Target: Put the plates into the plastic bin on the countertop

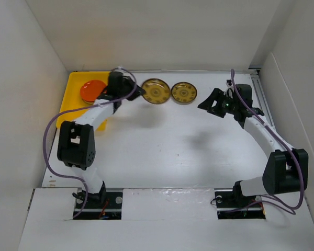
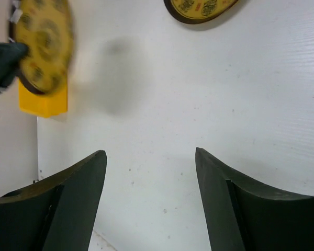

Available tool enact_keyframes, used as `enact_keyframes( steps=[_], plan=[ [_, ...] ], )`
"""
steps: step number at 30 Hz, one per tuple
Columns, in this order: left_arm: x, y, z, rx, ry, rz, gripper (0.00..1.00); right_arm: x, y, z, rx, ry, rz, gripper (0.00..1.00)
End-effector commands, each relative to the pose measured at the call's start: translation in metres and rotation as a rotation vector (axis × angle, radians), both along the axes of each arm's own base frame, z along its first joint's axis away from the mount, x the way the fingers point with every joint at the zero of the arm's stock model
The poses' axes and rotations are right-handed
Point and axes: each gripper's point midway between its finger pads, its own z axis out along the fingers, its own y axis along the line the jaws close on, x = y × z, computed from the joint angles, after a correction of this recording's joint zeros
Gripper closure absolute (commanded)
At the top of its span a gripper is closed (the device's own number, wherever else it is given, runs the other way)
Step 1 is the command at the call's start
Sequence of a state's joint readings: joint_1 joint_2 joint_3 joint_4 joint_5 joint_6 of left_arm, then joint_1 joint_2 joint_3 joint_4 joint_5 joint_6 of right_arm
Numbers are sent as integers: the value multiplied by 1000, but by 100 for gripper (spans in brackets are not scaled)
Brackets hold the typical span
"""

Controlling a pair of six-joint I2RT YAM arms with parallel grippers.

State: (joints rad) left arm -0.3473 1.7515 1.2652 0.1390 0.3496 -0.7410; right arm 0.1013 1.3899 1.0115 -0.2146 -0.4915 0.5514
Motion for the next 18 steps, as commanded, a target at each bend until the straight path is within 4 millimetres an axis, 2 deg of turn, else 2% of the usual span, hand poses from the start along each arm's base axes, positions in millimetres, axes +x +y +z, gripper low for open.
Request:
enact_keyframes(
  steps=[1, 3, 4, 6, 7, 8, 9, 10, 11, 12, 13, 14, 15, 16, 17, 18],
  plan=[
    [37, 129, 67, -52, -95, 374, 100, 5, -9, -1, -18, -51, -2, 26],
    [40, 178, 75, -71, -93, 514, 100, 4, -7, -7, -14, -39, 6, 26],
    [45, 226, 73, -58, -88, 640, 100, 2, -8, -12, -21, -33, 10, 26],
    [44, 265, 75, -61, -88, 734, 100, 4, -8, -16, -21, -33, 10, 26],
    [45, 294, 66, -53, -63, 793, 100, 4, -8, -16, -21, -33, 10, 26],
    [47, 312, 61, -39, -49, 840, 100, 4, -8, -18, -21, -36, 10, 26],
    [51, 326, 67, -40, -55, 865, 100, 4, -4, -23, -21, -24, 20, 26],
    [56, 340, 49, -8, -17, 878, 100, 3, -3, -26, -23, -19, 35, 26],
    [57, 361, 44, -5, 0, 917, 100, 2, 1, -26, -22, -19, 44, 26],
    [60, 371, 41, 6, 2, 919, 100, 1, 2, -26, -17, -18, 52, 26],
    [67, 379, 47, 5, -15, 913, 100, 1, 2, -26, -17, -18, 52, 26],
    [72, 386, 28, 12, 29, 910, 100, 1, 2, -26, -17, -18, 52, 26],
    [75, 393, 23, 33, 39, 909, 100, -1, 6, -26, -17, -19, 63, 26],
    [82, 396, 32, 41, 22, 904, 100, 2, 6, -21, -16, -37, 63, 26],
    [84, 399, 18, 51, 65, 914, 100, 2, 6, -20, -16, -37, 63, 26],
    [87, 400, 19, 63, 58, 907, 100, 2, 6, -20, -16, -37, 63, 26]
  ],
)
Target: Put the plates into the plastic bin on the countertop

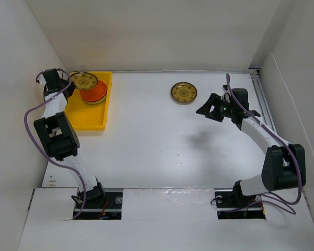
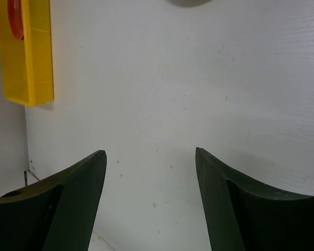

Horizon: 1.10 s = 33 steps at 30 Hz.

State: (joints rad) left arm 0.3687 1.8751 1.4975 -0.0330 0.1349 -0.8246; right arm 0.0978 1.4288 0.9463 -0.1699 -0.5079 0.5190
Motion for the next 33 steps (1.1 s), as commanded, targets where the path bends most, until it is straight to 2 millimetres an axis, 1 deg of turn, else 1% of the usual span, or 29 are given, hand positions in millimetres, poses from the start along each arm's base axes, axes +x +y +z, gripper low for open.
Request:
enact_keyframes(
  steps=[1, 2, 4, 6, 7, 8, 9, 10, 11, 13, 14, 15, 16, 17, 18, 19, 20, 21, 22, 23, 24, 26, 27, 28, 29, 30, 31, 32, 33],
  plan=[
    [6, 2, 15, 34, 1, -28, 100, 9, 7, 17, 5, -88, 37, 26],
    [7, 3, 19, 38, -9, -28, 100, 10, 7, 13, 4, -79, 37, 26],
    [8, 2, 15, 33, -1, -32, 100, 12, 7, 17, 5, -88, 37, 26],
    [8, 2, 15, 33, -1, -32, 90, 15, 6, 17, -1, -88, 29, 26],
    [10, -1, 17, 28, -15, -48, 75, 17, 5, 13, -7, -80, 22, 26],
    [10, -4, 23, 22, -27, -64, 67, 21, 4, 11, -14, -76, 12, 26],
    [10, -9, 23, 10, -33, -86, 48, 24, 8, 8, -14, -76, 22, 26],
    [9, -9, 29, 14, -42, -87, 48, 28, 7, 6, -20, -72, 15, 26],
    [11, -12, 34, 10, -55, -102, 34, 33, 7, 3, -26, -66, 8, 26],
    [7, -15, 52, 27, -87, -116, 23, 48, 5, 3, -34, -64, -19, 26],
    [5, -15, 58, 42, -96, -122, 1, 55, 6, -14, -33, -18, -23, 26],
    [3, -23, 71, 57, -119, -146, 0, 67, 3, -11, -32, -28, -32, 24],
    [3, -23, 71, 69, -117, -152, 0, 76, -1, -15, -24, -10, -52, 24],
    [-2, -28, 79, 84, -107, -161, 0, 83, 0, -37, -17, 49, -62, 24],
    [-2, -32, 80, 110, -85, -164, 0, 91, -3, -44, -13, 66, -78, 24],
    [-5, -37, 94, 124, -96, -177, 0, 98, -3, -50, -14, 76, -78, 21],
    [-15, -40, 94, 119, -67, -183, 0, 113, -6, -45, -4, 60, -93, 21],
    [-18, -50, 102, 114, -78, -209, 0, 120, -5, -63, -8, 95, -93, 21],
    [-24, -55, 111, 122, -96, -226, 0, 126, -4, -67, 0, 105, -101, 21],
    [-30, -64, 110, 122, -98, -240, 0, 137, -3, -63, 2, 92, -101, 21],
    [-43, -75, 131, 139, -139, -252, 0, 143, -3, -80, 5, 126, -107, 21],
    [-56, -95, 135, 156, -147, -284, 0, 151, 0, -89, 18, 148, -108, 23],
    [-70, -106, 151, 186, -175, -299, 0, 160, -3, -85, 26, 138, -110, 23],
    [-76, -120, 156, 202, -187, -322, 0, 163, -3, -99, 29, 165, -115, 25],
    [-82, -126, 159, 209, -196, -327, 0, 165, -1, -102, 43, 175, -112, 27],
    [-111, -142, 165, 214, -233, -373, 0, 178, 1, -104, 50, 182, -119, 32],
    [-110, -142, 167, 218, -245, -373, 0, 177, 1, -114, 48, 200, -120, 32],
    [-116, -145, 166, 213, -247, -384, 0, 179, 1, -117, 47, 211, -120, 37],
    [-123, -148, 164, 219, -251, -401, 0, 182, 0, -121, 39, 222, -128, 49]
  ],
)
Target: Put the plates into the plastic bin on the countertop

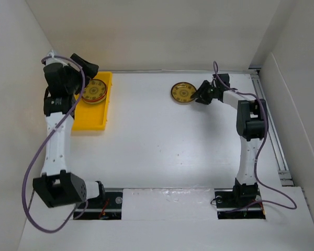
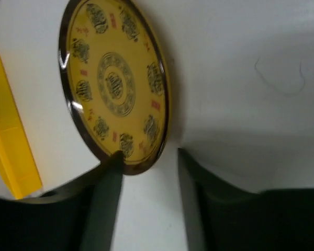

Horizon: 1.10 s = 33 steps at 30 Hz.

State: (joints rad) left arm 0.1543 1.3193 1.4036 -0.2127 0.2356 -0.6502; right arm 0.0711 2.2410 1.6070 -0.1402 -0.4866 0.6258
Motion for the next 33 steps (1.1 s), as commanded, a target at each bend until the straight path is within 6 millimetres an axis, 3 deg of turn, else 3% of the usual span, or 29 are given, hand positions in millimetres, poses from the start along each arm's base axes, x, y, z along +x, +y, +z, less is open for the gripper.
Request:
enact_keyframes(
  steps=[1, 3, 5, 6, 8, 9, 12, 13, 14, 15, 16, 18, 19, 20, 22, 23, 25, 26, 27, 29, 33],
  plan=[
    [-25, -4, -22, 23, 27, -35, 0, 14, -2, -11, 3, 53, -28, 57],
    [-38, -12, -17, 29, -2, -72, 0, 16, -2, -26, 0, 89, -28, 69],
    [-43, -17, -24, 34, -11, -103, 0, 24, -1, -23, 7, 90, -36, 73],
    [-43, -21, -26, 29, -15, -123, 0, 26, -1, -32, 12, 105, -42, 73],
    [-43, -31, -39, 14, 7, -188, 0, 28, 5, -29, 42, 112, -26, 94],
    [-40, -34, -45, 6, 11, -209, 0, 27, 4, -30, 41, 121, -26, 100],
    [-37, -78, -62, -6, 39, -291, 0, 21, 9, -21, 19, 90, -16, 100],
    [-40, -109, -68, -5, 51, -346, 0, 20, 14, 1, 12, 45, -14, 100],
    [-41, -125, -75, -9, 65, -364, 0, 16, 14, 9, 14, 29, -14, 100],
    [-42, -139, -87, -24, 92, -377, 0, 5, 17, 4, 7, 32, -11, 100],
    [-43, -166, -97, -27, 101, -434, 0, -1, 23, 31, 5, -10, -3, 100],
    [-41, -188, -112, -12, 116, -463, 0, -15, 30, 40, -66, -39, 1, 100],
    [-35, -200, -124, 2, 138, -489, 0, -30, 31, 35, -98, -22, 11, 100],
    [-38, -214, -128, 12, 147, -532, 0, -38, 31, 54, -127, -62, 19, 100],
    [-30, -225, -127, 27, 133, -571, 0, -63, 41, 47, -161, -52, 63, 100],
    [-26, -229, -141, 43, 160, -589, 0, -70, 41, 63, -154, -88, 73, 100],
    [-19, -234, -142, 54, 157, -614, 0, -92, 50, 60, -117, -96, 121, 100],
    [-18, -234, -156, 65, 200, -618, 0, -100, 58, 75, -84, -136, 154, 100],
    [-18, -234, -164, 66, 225, -618, 0, -106, 63, 77, -58, -138, 181, 100],
    [-15, -235, -170, 67, 238, -618, 0, -122, 73, 81, -18, -130, 237, 100],
    [-15, -240, -181, 48, 245, -635, 0, -145, 103, 109, 59, -203, 364, 100]
  ],
)
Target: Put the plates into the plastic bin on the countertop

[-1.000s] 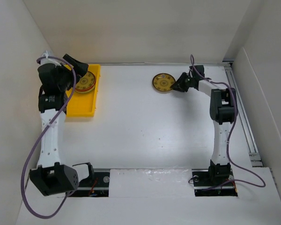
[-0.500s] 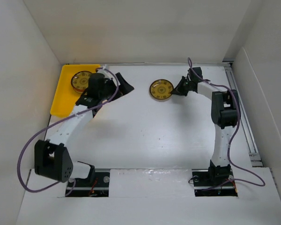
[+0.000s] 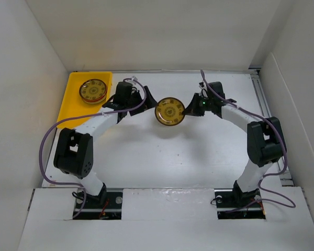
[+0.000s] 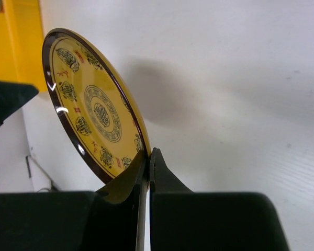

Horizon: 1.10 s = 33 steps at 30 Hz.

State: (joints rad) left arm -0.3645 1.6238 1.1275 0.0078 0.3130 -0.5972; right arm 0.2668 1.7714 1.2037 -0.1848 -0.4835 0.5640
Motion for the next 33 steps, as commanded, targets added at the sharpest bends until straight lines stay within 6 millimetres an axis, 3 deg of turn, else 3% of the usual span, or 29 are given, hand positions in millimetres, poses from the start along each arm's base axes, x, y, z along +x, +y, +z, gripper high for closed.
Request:
enact_keyframes(
  steps=[1, 4, 5, 7, 11, 12, 15, 17, 19, 21, 23, 26, 27, 28, 29, 31, 32, 33],
  plan=[
    [11, -9, 27, -42, -95, -35, 4, -13, 33, 40, 125, -126, 156, 100],
    [11, -9, 27, -42, -95, -36, 12, -23, 43, 54, 181, -137, 199, 100],
    [9, -8, 23, -39, -86, -36, 21, -28, 49, 55, 194, -126, 217, 100],
    [8, -10, 23, -45, -84, -44, 22, -33, 58, 65, 239, -149, 264, 100],
    [5, -12, 21, -54, -80, -60, 48, -39, 67, 74, 265, -156, 286, 100],
    [4, -13, 22, -60, -78, -70, 74, -39, 67, 74, 265, -156, 286, 100],
    [2, -14, 27, -69, -86, -78, 99, -34, 67, 81, 265, -177, 281, 100],
    [-1, -13, 34, -72, -95, -78, 100, -31, 64, 81, 264, -179, 272, 100],
    [3, -8, 42, -75, -106, -54, 100, -28, 60, 81, 263, -180, 261, 92],
    [8, 0, 57, -106, -118, -15, 100, -20, 49, 81, 255, -185, 227, 63],
    [21, 21, 71, -118, -143, 61, 100, -17, 40, 70, 241, -166, 194, 44],
    [39, 60, 91, -105, -175, 186, 100, -8, 19, 52, 196, -157, 125, 34],
    [45, 73, 106, -114, -199, 228, 100, -8, 13, 46, 184, -138, 105, 34],
    [50, 88, 108, -114, -186, 284, 100, -8, 5, 36, 168, -125, 87, 34],
    [63, 123, 111, -89, -205, 402, 100, -11, 4, 31, 158, -123, 94, 34],
    [73, 164, 114, -61, -208, 549, 100, -18, 1, 16, 140, -96, 89, 34],
    [77, 198, 113, -47, -212, 644, 100, -19, -1, 14, 128, -102, 85, 34],
    [82, 220, 110, -42, -205, 723, 100, -22, -2, 10, 126, -91, 85, 34]
  ],
)
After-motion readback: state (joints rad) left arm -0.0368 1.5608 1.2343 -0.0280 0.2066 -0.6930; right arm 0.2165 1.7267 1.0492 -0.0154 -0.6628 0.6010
